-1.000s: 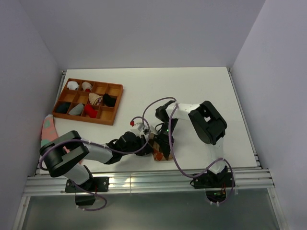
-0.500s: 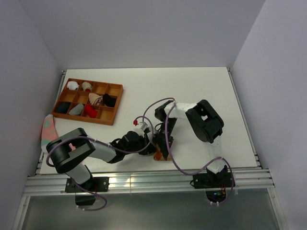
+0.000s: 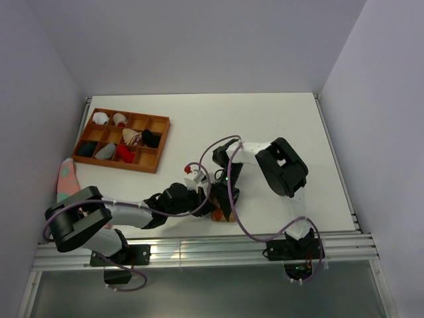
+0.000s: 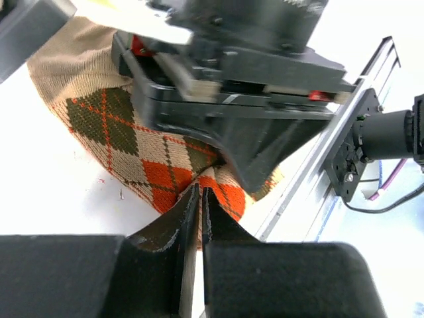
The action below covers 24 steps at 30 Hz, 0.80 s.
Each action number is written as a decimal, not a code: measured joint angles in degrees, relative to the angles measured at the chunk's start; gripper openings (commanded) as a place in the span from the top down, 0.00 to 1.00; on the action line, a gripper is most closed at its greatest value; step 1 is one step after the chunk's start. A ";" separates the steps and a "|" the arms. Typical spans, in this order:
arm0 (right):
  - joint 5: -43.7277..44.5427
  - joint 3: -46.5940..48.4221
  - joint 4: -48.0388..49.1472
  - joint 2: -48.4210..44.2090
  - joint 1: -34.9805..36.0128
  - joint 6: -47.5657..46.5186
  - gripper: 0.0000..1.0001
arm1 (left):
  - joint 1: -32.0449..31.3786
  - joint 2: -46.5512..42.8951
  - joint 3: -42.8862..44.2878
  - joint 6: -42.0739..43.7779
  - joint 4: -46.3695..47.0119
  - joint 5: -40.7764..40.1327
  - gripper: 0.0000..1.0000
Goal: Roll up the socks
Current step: Roll the sock at the center of the board.
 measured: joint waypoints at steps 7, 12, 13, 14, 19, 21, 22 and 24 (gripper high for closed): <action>0.70 0.00 0.37 0.11 -0.13 2.54 0.96 | -0.31 -8.90 -2.73 2.73 -4.02 -1.55 0.70; 0.57 0.00 0.35 0.57 -0.22 2.99 0.96 | -1.92 -14.84 -4.15 5.81 -4.00 -1.88 0.60; 0.50 0.00 0.35 0.63 -0.22 3.08 0.96 | -2.32 -14.91 -4.17 6.40 -3.76 -1.79 0.59; 0.42 0.00 0.33 0.70 -0.24 3.13 0.96 | -2.75 -14.80 -4.17 6.93 -3.61 -1.66 0.58; 0.31 0.00 0.28 0.79 -0.33 3.10 0.96 | -4.39 -9.68 -4.15 8.85 -1.14 -1.60 0.54; 0.31 0.00 0.28 0.79 -0.33 3.10 0.96 | -5.05 -6.84 -4.15 9.35 -0.11 -2.16 0.53; 0.33 0.00 0.28 0.79 -0.33 3.10 0.96 | -5.27 -5.97 -4.17 9.62 0.35 -2.51 0.52; 0.31 0.00 0.28 0.79 -0.35 3.10 0.96 | -5.62 -4.74 -4.15 10.01 1.64 -3.02 0.52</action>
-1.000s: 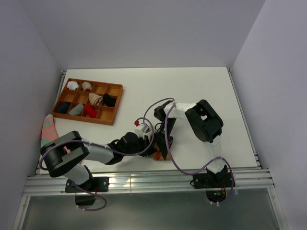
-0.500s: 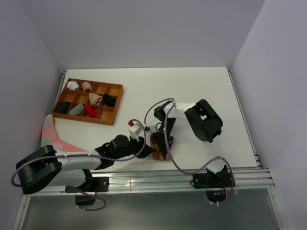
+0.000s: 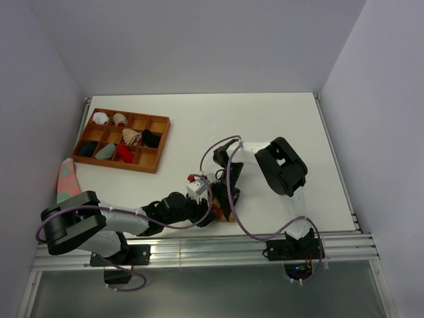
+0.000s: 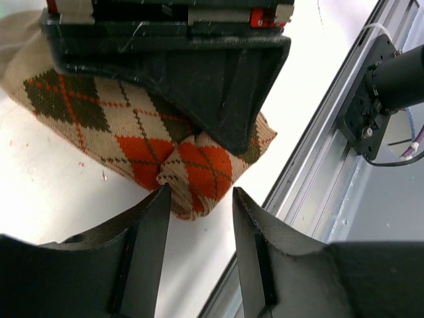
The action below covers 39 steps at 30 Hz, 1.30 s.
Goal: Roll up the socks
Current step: Roll the sock at the center of the board.
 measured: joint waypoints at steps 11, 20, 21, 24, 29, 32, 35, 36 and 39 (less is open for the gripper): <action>-0.17 0.02 -0.11 0.22 -0.13 -0.02 0.96 | -0.24 3.63 1.97 1.79 2.95 -1.62 0.47; -0.50 0.11 -0.33 0.59 -0.24 -0.04 0.96 | -0.26 6.93 3.80 3.04 3.04 -1.62 0.46; -0.55 0.11 -0.33 0.61 -0.26 -0.04 0.96 | -0.28 7.32 3.80 3.04 3.10 -1.40 0.46; -0.55 0.11 -0.35 0.63 -0.26 -0.04 0.96 | -0.26 8.39 3.82 2.99 4.07 -1.03 0.49; -0.37 0.11 -0.35 0.63 -0.28 -0.02 0.92 | -0.28 10.49 3.82 2.49 6.91 -0.24 0.66; -0.02 0.11 -0.33 0.63 -0.35 0.00 0.82 | -0.28 11.67 3.87 1.53 8.79 0.17 0.88; 0.35 0.11 -0.35 0.63 -0.50 0.00 0.72 | -0.26 12.68 3.93 0.42 10.43 -0.15 1.00; 0.44 0.11 -0.35 0.61 -0.52 0.02 0.70 | -0.26 13.05 3.91 -0.13 10.97 -0.33 1.00; 1.03 0.11 -0.28 0.20 -0.72 -0.09 0.62 | -0.26 14.36 3.63 -2.16 13.29 -0.96 1.00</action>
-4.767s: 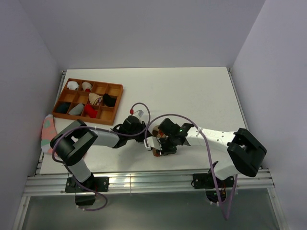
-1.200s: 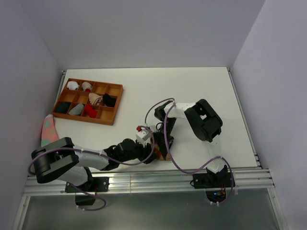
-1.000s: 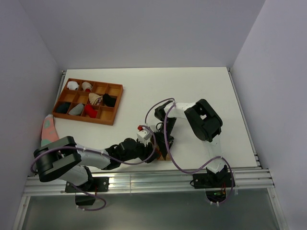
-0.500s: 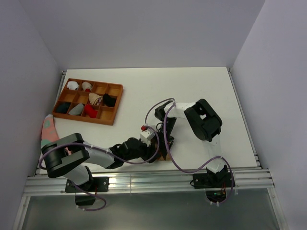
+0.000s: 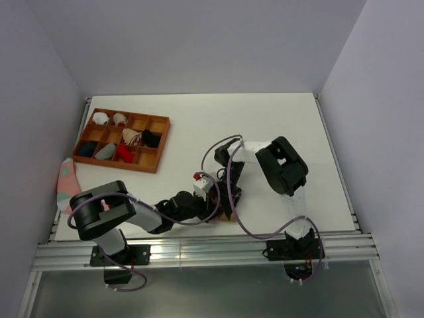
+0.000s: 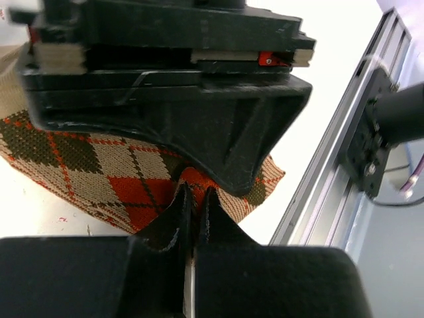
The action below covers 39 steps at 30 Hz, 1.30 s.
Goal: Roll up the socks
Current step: Roll the sock at the center of the board.
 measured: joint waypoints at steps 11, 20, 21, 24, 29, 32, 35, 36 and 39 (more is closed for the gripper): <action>3.67 -1.36 6.23 -6.91 -4.94 -2.45 0.54 | 0.15 6.67 -1.53 -9.68 11.21 -2.80 1.00; 8.44 -7.87 16.65 -21.51 -10.84 -6.62 0.52 | 0.15 9.44 -3.13 -17.20 16.41 -3.08 1.00; 8.79 -9.25 17.77 -23.76 -10.93 -7.37 0.51 | 0.15 9.51 -3.17 -18.05 16.46 -3.08 1.00; 9.25 -13.22 19.71 -30.18 -10.91 -10.25 0.50 | 0.15 9.42 -3.19 -20.90 15.65 -3.13 1.00; 9.27 -20.26 22.91 -39.17 -10.54 -15.74 0.48 | 0.20 8.20 -2.29 -25.42 11.45 -3.19 1.00; 9.27 -25.42 24.55 -44.02 -9.88 -19.34 0.44 | 0.26 7.96 -1.81 -27.78 9.79 -2.86 1.00; 9.16 -29.86 25.49 -48.09 -8.44 -22.38 0.43 | 0.26 8.11 -1.60 -29.79 8.90 -2.40 1.00; 9.22 -31.34 25.70 -49.72 -7.54 -23.23 0.42 | 0.26 8.22 -1.51 -30.36 8.76 -2.29 1.00; 9.31 -34.60 26.84 -53.57 -4.55 -24.72 0.39 | 0.31 9.27 -1.05 -32.30 8.87 -1.25 0.99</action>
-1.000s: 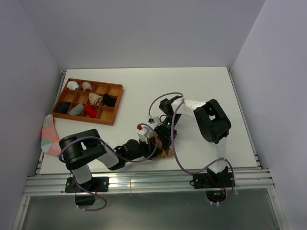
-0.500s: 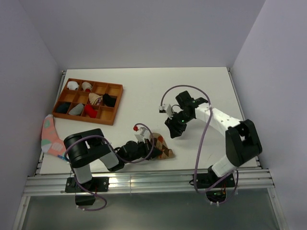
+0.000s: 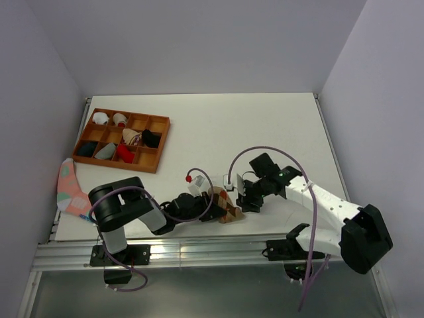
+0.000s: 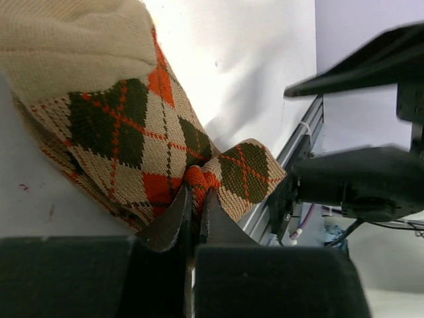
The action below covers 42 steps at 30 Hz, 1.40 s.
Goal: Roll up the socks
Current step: Roll the sock at the center of the board.
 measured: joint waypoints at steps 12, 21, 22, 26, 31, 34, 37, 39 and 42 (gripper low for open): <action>2.32 -5.25 4.20 -5.20 9.70 -2.62 0.35 | 1.97 3.37 0.22 -4.13 3.43 5.01 1.00; 4.55 -6.84 7.23 -4.79 14.64 -2.67 0.38 | 3.89 3.39 0.35 -4.11 2.78 8.63 1.00; 4.83 -6.88 7.82 -4.44 14.97 -2.62 0.39 | 4.11 3.45 0.46 -4.11 2.69 9.09 1.00; 5.31 -6.91 9.57 -2.23 15.93 -2.62 0.42 | 4.98 3.93 0.81 -4.00 2.75 11.04 1.00; 5.97 -6.56 11.15 1.84 16.79 -2.69 0.52 | 6.49 4.98 1.84 -3.21 2.71 14.60 1.00; 5.92 -5.40 10.80 3.96 16.79 -2.58 0.64 | 7.78 5.35 3.15 -1.92 1.70 17.31 1.00; 5.95 -3.85 9.70 5.84 16.76 -1.99 0.69 | 9.25 5.68 4.83 -0.20 -0.42 20.50 1.00; 5.97 -2.82 8.81 7.15 16.76 -1.53 0.72 | 10.03 5.75 6.29 1.16 -2.80 22.84 1.00; 5.99 0.15 6.14 10.69 16.52 -0.20 0.74 | 10.99 5.46 9.38 3.32 -8.35 25.49 0.99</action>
